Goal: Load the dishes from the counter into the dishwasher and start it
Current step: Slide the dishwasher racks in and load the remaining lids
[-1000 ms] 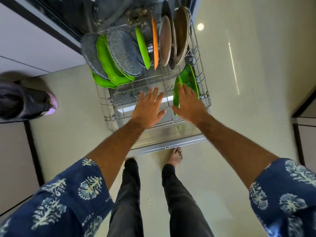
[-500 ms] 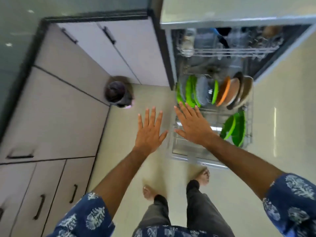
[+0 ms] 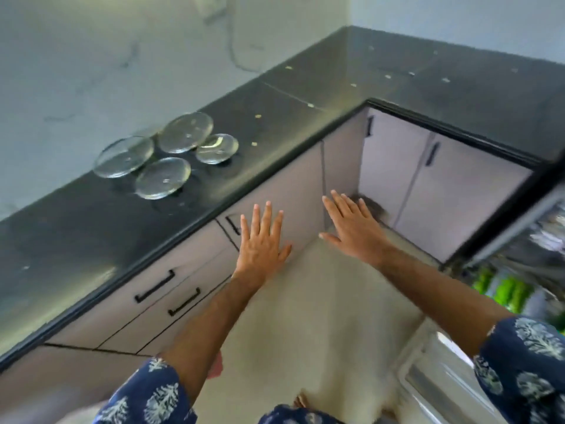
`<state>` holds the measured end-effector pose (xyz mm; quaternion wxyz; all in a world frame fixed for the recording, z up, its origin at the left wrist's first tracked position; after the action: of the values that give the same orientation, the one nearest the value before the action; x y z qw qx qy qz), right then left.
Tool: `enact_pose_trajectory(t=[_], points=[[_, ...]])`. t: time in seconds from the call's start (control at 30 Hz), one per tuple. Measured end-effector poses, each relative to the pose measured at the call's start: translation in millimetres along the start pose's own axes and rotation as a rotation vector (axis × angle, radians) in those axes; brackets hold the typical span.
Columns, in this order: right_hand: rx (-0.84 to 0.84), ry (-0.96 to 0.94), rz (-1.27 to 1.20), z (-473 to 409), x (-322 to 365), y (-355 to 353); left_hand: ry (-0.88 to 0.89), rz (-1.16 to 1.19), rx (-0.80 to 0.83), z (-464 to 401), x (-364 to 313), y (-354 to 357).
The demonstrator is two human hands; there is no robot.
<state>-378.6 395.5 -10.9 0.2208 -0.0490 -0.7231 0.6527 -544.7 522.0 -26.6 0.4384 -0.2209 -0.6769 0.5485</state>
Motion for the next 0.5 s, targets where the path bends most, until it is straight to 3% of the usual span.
enact_pose_trajectory(t=[0.27,0.5], points=[[0.041,-0.278,-0.043,-143.1,118.7,3.6,-0.301,0.061,0.076,-3.7,168.5,34.8],[0.118,-0.303,-0.31,-272.0,139.4,22.1,-0.402,0.15,0.089,-60.0,237.0,60.3]])
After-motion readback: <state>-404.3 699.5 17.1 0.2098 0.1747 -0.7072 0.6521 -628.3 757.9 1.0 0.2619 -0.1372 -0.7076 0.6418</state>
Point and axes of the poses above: each hand's wrist, its own z-axis away from the middle knuckle, its own y-axis out of the palm, x = y × z, the point moved 6 cm from there along -z, towards the middle knuckle, and after that the axes turned 10 degrees about -z, right-handed, at the moved point
